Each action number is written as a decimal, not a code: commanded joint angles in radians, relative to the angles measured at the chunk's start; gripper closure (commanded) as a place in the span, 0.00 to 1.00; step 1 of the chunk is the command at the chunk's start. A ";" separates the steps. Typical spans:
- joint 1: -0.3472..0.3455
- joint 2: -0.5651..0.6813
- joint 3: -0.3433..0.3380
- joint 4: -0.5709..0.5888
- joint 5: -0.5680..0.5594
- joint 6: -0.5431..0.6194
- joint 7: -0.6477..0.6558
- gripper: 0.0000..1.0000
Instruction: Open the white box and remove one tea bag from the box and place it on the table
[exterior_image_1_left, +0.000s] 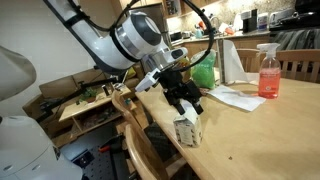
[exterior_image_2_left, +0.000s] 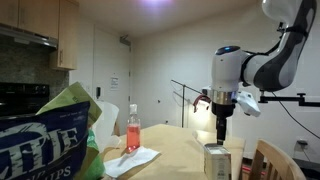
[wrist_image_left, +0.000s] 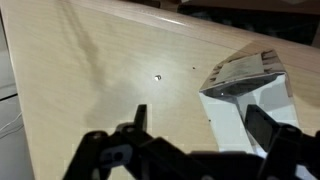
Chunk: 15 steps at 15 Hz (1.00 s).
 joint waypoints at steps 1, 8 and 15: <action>0.019 0.089 0.002 0.069 -0.029 -0.054 0.008 0.00; 0.056 0.152 -0.002 0.127 -0.048 -0.112 0.026 0.42; 0.482 0.106 -0.369 0.123 -0.016 -0.143 0.070 0.95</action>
